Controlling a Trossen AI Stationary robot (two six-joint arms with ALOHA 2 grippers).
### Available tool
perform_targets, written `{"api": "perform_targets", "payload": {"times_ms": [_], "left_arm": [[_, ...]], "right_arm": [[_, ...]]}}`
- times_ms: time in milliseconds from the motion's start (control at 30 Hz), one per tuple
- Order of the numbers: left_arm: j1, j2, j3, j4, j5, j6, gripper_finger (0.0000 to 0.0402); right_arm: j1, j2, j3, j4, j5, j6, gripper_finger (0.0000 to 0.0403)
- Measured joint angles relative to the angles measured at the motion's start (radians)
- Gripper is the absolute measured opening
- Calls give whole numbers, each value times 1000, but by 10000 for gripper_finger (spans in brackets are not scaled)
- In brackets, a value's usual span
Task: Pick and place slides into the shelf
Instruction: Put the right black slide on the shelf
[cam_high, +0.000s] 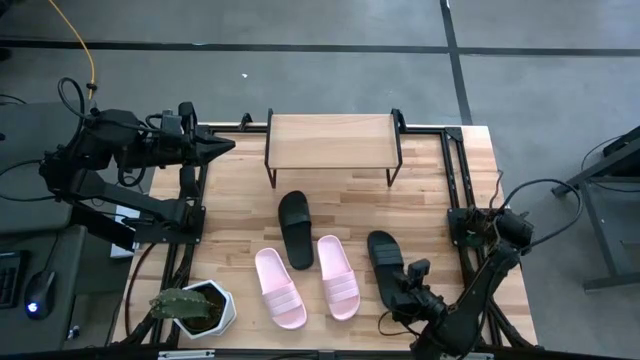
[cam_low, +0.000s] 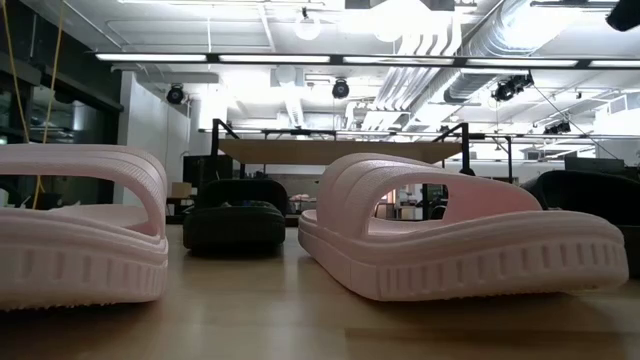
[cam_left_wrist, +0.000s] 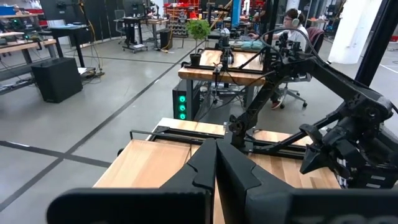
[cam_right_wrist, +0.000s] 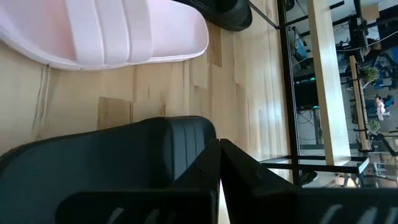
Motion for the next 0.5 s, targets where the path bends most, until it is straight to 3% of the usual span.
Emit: {"api": "perform_targets", "payload": {"times_ms": [267, 500], "left_arm": [[0, 0, 0, 0, 0, 0, 1], [0, 0, 0, 0, 0, 0, 1]], "right_arm": [[4, 70, -13, 1, 2, 4, 0], [4, 75, -174, 2, -36, 148, 0]]}}
